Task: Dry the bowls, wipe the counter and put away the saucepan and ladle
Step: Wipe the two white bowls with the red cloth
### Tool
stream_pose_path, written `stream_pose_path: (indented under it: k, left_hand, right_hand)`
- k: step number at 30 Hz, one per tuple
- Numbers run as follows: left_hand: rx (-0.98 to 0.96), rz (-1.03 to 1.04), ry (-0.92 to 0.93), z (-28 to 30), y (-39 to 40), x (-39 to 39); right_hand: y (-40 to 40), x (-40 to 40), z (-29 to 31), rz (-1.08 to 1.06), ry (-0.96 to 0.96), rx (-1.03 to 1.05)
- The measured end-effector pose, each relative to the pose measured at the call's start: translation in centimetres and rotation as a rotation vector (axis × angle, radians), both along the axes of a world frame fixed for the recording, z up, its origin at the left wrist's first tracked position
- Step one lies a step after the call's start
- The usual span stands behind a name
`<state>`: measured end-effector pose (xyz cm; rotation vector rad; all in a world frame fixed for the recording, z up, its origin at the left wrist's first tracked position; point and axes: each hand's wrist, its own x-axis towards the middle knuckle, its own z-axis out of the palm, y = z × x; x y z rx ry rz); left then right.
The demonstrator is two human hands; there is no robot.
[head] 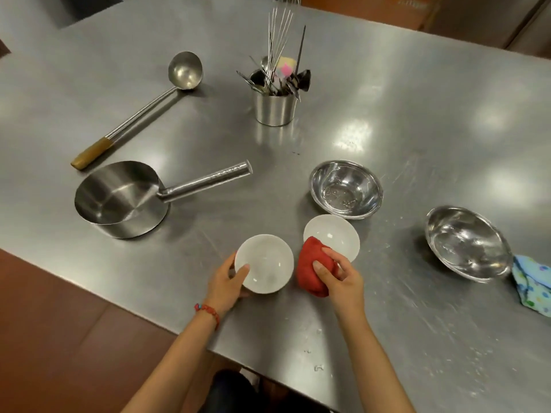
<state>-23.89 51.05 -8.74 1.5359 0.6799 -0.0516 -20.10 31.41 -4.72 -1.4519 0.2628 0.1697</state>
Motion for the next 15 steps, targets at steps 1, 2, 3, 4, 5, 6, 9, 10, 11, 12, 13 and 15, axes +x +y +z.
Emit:
stream_pose_path:
  k: [1, 2, 3, 4, 5, 6, 9, 10, 11, 12, 13, 15]
  left_hand:
    - [-0.045, -0.034, 0.000, 0.0, 0.2, 0.1]
    - [-0.097, -0.053, 0.003, 0.0, 0.4, 0.2]
    - [-0.162, -0.058, 0.011, 0.0, 0.6, 0.3]
    - [-0.227, -0.056, 0.017, 0.0, 0.9, 0.4]
    - [-0.280, -0.052, 0.022, 0.0, 1.1, 0.4]
    - [-0.310, -0.051, 0.024, 0.1, 1.3, 0.4]
    - [-0.344, -0.051, 0.013, 0.2, 1.5, 0.4]
    - [-0.355, -0.044, 0.005, 0.2, 1.5, 0.4]
    - [-0.368, -0.034, -0.001, 0.2, 1.5, 0.3]
    - [-0.378, -0.023, -0.004, 0.2, 1.4, 0.2]
    - [-0.389, -0.010, -0.006, 0.3, 1.2, 0.1]
    - [-0.428, 0.025, -0.006, 0.8, 0.8, 0.1]
  right_hand:
    - [0.3, -0.2, -0.1, -0.019, 0.002, -0.011]
    - [0.5, -0.5, -0.1, -0.034, 0.007, -0.023]
    - [0.7, -0.8, -0.1, -0.046, 0.015, -0.031]
    - [0.8, -1.0, -0.1, -0.056, 0.020, -0.036]
    - [1.0, -1.2, 0.0, -0.066, 0.019, -0.038]
    - [1.1, -1.4, 0.1, -0.075, 0.016, -0.038]
    - [1.3, -1.5, 0.5, -0.090, 0.018, -0.045]
    - [1.4, -1.5, 0.6, -0.090, 0.021, -0.048]
    - [1.4, -1.5, 0.8, -0.086, 0.023, -0.051]
    - [1.4, -1.4, 1.0, -0.080, 0.024, -0.053]
    - [1.4, -1.4, 1.2, -0.076, 0.021, -0.055]
    - [1.5, -1.3, 1.7, -0.065, 0.009, -0.061]
